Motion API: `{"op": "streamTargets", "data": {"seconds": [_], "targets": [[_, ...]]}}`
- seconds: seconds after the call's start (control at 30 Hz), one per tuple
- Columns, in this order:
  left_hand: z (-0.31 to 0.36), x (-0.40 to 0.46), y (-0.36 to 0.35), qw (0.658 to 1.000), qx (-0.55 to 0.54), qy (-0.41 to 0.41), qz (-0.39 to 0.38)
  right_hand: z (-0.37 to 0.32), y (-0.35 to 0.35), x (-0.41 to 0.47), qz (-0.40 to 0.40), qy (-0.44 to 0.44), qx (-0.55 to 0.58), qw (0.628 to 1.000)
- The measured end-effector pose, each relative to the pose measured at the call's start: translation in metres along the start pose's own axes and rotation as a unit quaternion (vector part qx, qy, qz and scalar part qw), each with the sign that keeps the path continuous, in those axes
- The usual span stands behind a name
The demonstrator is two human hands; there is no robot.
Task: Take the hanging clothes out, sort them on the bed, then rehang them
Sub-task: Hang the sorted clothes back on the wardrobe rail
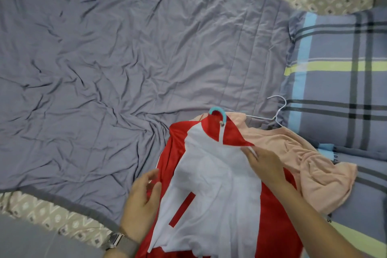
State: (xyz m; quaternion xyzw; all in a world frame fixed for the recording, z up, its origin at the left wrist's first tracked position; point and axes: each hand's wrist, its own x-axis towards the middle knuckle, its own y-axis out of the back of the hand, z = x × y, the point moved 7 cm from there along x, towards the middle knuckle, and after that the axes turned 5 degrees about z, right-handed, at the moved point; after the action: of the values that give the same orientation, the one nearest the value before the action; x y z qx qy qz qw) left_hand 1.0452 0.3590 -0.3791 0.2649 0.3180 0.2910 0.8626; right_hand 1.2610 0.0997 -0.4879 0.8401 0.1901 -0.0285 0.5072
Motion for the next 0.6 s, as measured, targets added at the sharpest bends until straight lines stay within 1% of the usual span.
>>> {"op": "streamTargets", "data": {"seconds": [0.03, 0.1, 0.2, 0.27, 0.3, 0.4, 0.43, 0.47, 0.5, 0.53, 0.57, 0.6], "targets": [[0.005, 0.004, 0.001, 0.999, 0.028, -0.033, 0.004, -0.006, 0.005, -0.015, -0.007, 0.018, 0.039, 0.999], [0.011, 0.011, -0.001, 0.992, 0.083, -0.094, -0.009, -0.011, 0.015, -0.040, -0.049, 0.004, 0.118, 0.992], [0.019, 0.015, -0.003, 0.966, 0.193, -0.171, -0.017, -0.009, 0.024, -0.079, -0.180, -0.051, 0.196, 0.963], [0.027, 0.013, -0.007, 0.945, 0.253, -0.204, -0.031, -0.008, 0.032, -0.094, -0.234, -0.065, 0.219, 0.945], [0.030, 0.012, -0.009, 0.940, 0.261, -0.217, -0.039, -0.007, 0.034, -0.099, -0.253, -0.073, 0.223, 0.938], [0.037, 0.011, -0.014, 0.938, 0.265, -0.222, -0.032, -0.005, 0.040, -0.094, -0.318, -0.095, 0.235, 0.913], [0.038, 0.011, -0.014, 0.937, 0.271, -0.220, -0.020, -0.003, 0.044, -0.083, -0.326, -0.080, 0.224, 0.915], [0.037, 0.012, -0.015, 0.935, 0.279, -0.218, -0.012, 0.004, 0.050, -0.064, -0.300, -0.064, 0.189, 0.933], [0.037, 0.011, -0.015, 0.933, 0.287, -0.217, -0.011, 0.020, 0.058, -0.039, -0.228, -0.051, 0.114, 0.965], [0.035, 0.010, -0.014, 0.931, 0.296, -0.215, -0.013, 0.037, 0.072, -0.012, -0.127, -0.036, 0.017, 0.991], [0.033, 0.009, -0.014, 0.929, 0.301, -0.215, -0.018, 0.059, 0.081, 0.010, -0.040, -0.042, -0.087, 0.995], [0.031, 0.008, -0.013, 0.929, 0.302, -0.213, -0.021, 0.083, 0.085, 0.026, -0.006, -0.075, -0.162, 0.984]]}}
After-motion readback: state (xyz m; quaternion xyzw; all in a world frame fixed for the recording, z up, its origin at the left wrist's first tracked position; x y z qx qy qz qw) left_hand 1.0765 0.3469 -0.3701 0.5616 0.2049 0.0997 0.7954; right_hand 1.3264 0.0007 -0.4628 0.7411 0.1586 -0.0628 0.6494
